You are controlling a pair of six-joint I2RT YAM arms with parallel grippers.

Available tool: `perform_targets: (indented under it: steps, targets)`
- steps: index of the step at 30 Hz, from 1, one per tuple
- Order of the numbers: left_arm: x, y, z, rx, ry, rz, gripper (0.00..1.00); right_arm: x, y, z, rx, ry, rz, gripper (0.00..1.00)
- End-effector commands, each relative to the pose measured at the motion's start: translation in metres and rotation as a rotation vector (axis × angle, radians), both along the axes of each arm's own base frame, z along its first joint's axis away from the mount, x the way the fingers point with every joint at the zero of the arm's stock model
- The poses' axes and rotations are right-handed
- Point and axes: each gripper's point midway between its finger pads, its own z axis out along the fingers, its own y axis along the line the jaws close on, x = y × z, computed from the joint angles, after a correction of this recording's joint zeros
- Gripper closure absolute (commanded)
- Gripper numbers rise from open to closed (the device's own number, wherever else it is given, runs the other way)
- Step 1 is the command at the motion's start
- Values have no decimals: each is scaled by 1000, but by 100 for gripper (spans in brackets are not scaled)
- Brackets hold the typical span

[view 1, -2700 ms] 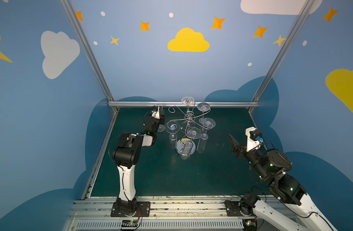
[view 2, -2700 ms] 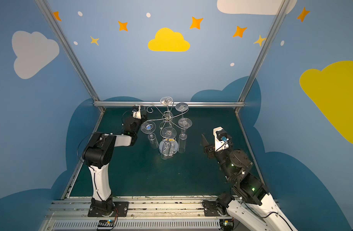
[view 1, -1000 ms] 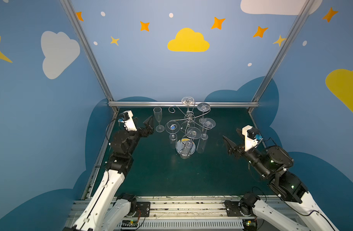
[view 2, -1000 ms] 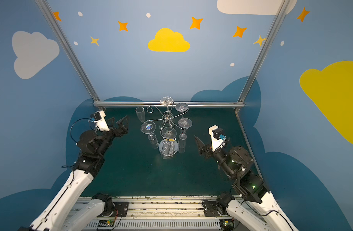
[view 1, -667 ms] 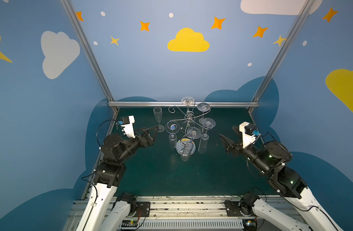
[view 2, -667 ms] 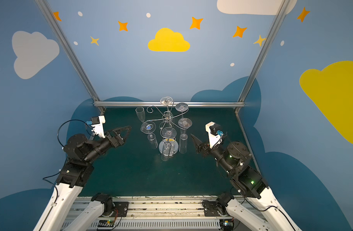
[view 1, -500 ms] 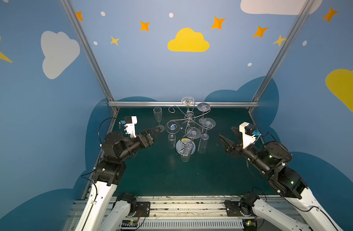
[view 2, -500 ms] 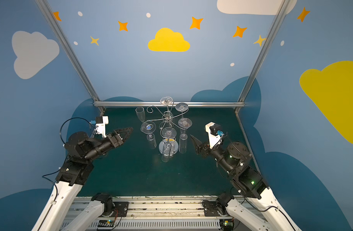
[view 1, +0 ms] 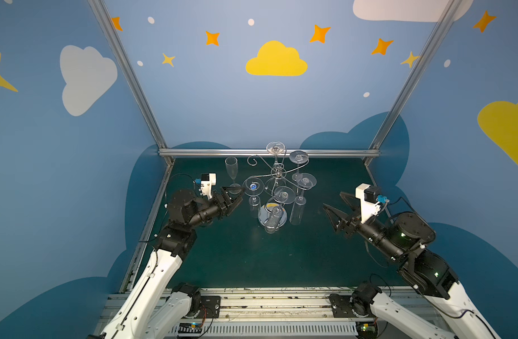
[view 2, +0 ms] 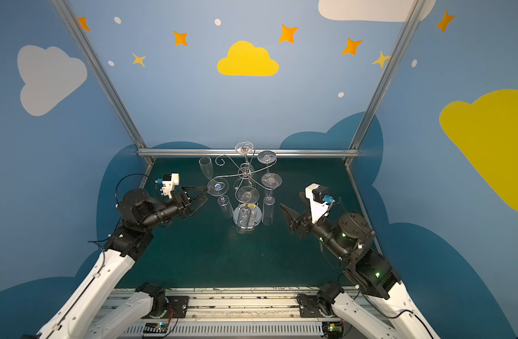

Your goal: Take the wine glass off the wine glass rack

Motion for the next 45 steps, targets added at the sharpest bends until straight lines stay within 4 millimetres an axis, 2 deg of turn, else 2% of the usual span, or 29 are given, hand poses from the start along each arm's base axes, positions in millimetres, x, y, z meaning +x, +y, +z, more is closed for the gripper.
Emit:
perform_targets:
  steps: [1,7,13,19,23,31,45]
  targets:
    - [1,-12,9,-14,-22,-27,35,-6,-11,3,18,14,-26,22]
    - [7,-20,0,6,1,-33,37,-7,-14,1,14,18,-38,22]
    - [14,-19,-1,-19,4,0,46,-5,-17,-6,15,30,-57,22]
    - [19,-21,-8,-29,35,0,54,-3,-18,-4,22,19,-70,22]
    - [18,-22,-9,-24,29,-5,57,-2,-17,-5,24,25,-71,22]
    - [19,-19,-11,-5,29,19,69,-2,-21,-8,30,29,-85,22]
    - [20,-16,-16,-4,46,35,79,-4,-32,-9,44,27,-129,22]
